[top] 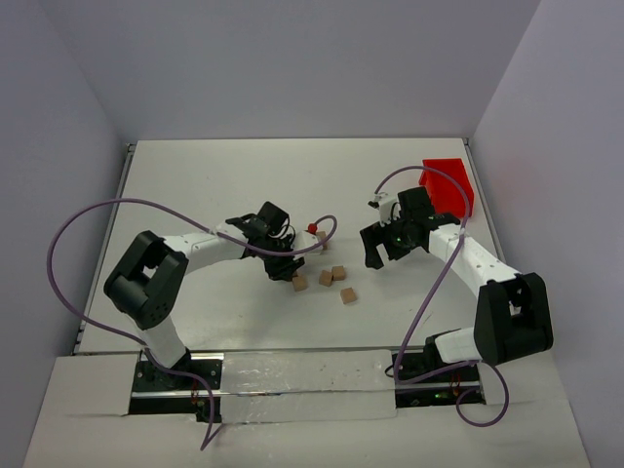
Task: Build the wood block tower
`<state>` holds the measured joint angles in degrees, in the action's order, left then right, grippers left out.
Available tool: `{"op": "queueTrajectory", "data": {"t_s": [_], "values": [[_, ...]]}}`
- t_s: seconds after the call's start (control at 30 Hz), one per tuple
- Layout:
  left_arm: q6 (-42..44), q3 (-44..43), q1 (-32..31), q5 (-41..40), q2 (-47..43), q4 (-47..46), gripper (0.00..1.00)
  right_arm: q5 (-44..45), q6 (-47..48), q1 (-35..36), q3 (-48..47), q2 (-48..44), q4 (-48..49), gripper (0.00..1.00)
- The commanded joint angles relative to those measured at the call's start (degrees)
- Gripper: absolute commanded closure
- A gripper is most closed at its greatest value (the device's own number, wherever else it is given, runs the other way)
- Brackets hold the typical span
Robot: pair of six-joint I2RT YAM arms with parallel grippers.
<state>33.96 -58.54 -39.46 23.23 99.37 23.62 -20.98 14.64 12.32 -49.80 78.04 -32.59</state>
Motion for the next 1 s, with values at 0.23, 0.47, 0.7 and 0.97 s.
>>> {"op": "queueTrajectory", "data": {"t_s": [0.23,0.47,0.7,0.97], "values": [[2.82,-3.79,-0.11,2.13,-4.43,5.43,0.98,-0.31,-0.03,-0.74,-1.35,-0.02,1.13,0.0],[3.62,-15.7,2.69,3.47,-4.3,15.23,1.0,-0.55,0.04,-0.76,-1.49,-0.4,1.04,0.0],[2.99,-23.75,3.75,1.33,1.11,15.81,1.0,-0.47,0.12,-0.79,-1.51,-0.52,0.95,0.0],[3.02,-27.49,4.56,1.29,7.35,15.93,0.96,-0.81,0.3,-1.15,-1.44,-0.62,0.7,0.0]]}}
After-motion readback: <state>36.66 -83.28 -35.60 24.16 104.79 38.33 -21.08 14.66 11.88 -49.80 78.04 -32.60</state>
